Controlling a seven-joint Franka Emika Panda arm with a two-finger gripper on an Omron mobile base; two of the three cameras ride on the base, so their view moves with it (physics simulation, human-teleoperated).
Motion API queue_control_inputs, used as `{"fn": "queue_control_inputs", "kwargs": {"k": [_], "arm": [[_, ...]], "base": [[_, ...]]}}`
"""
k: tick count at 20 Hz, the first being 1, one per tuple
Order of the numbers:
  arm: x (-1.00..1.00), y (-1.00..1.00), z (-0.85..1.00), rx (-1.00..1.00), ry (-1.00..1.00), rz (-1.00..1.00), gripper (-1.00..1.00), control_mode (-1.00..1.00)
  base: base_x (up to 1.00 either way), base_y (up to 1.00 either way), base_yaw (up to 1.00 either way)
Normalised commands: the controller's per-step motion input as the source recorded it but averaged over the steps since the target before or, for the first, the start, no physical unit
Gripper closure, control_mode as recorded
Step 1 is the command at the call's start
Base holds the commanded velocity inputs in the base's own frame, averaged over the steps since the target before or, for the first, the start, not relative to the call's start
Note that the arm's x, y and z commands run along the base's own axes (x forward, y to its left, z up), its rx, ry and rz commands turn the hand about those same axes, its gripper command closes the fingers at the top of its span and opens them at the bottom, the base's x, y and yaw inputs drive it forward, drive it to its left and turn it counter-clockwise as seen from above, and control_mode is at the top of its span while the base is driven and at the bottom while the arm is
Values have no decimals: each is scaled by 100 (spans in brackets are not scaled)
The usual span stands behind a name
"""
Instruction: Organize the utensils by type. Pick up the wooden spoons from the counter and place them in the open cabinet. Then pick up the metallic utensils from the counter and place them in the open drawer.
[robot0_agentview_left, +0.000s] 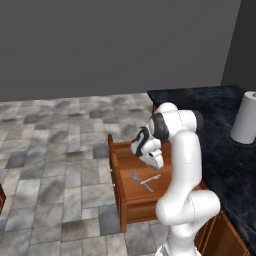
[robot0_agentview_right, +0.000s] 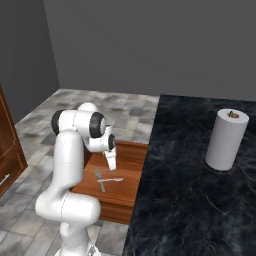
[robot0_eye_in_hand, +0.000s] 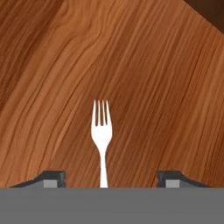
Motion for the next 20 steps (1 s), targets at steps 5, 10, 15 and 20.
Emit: {"fn": "queue_control_inputs", "kwargs": {"k": [5,10,15,20], "arm": [[-5,0,36,0,1,10,-100,-100],[-44,0,66,0,-5,46,-100,-100],[-58,-5,63,0,-30,78,-100,-100],[-67,-5,61,3,-22,72,-100,-100]], "base": [[0,0,0],[0,0,0],[0,0,0],[0,0,0]]}}
